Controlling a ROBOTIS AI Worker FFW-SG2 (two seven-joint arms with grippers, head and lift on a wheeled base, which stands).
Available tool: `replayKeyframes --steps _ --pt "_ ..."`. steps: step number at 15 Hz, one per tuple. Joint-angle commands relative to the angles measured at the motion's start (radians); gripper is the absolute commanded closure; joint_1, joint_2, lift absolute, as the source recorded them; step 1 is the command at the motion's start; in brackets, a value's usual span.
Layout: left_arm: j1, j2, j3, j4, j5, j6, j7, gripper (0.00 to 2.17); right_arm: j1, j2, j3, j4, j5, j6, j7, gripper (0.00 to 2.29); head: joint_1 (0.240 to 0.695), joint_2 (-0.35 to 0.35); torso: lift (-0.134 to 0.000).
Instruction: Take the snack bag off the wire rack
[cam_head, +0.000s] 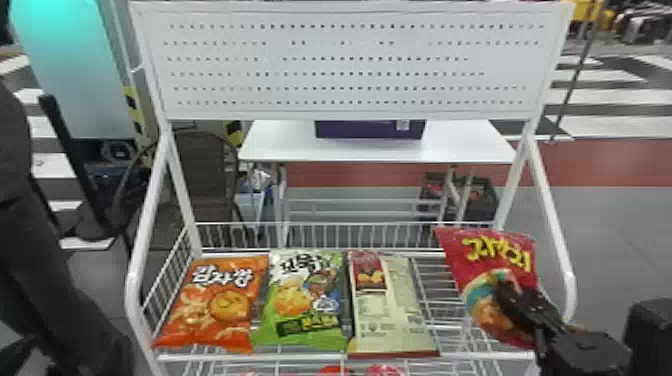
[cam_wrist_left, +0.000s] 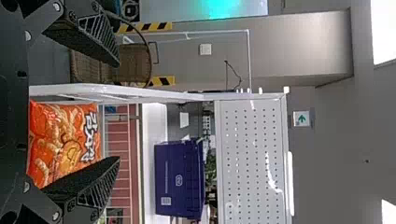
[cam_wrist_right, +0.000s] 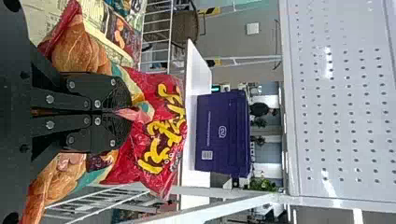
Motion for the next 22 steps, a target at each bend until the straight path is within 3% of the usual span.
replayKeyframes --steps 1,11,22 --pt "0.0 0.002 0.0 0.001 0.0 0.0 0.0 0.19 0.114 -0.023 -0.048 -0.084 -0.031 -0.032 0.001 1.93 0.499 0.0 0.0" --pt "-0.011 0.017 0.0 0.009 0.011 -0.009 0.0 0.19 0.335 -0.036 -0.192 -0.184 -0.065 -0.096 0.007 1.93 0.499 0.0 0.0" --pt "0.0 0.016 0.002 -0.001 0.012 -0.018 0.003 0.19 0.336 -0.038 -0.199 -0.183 -0.065 -0.096 0.008 1.93 0.499 0.0 0.0"
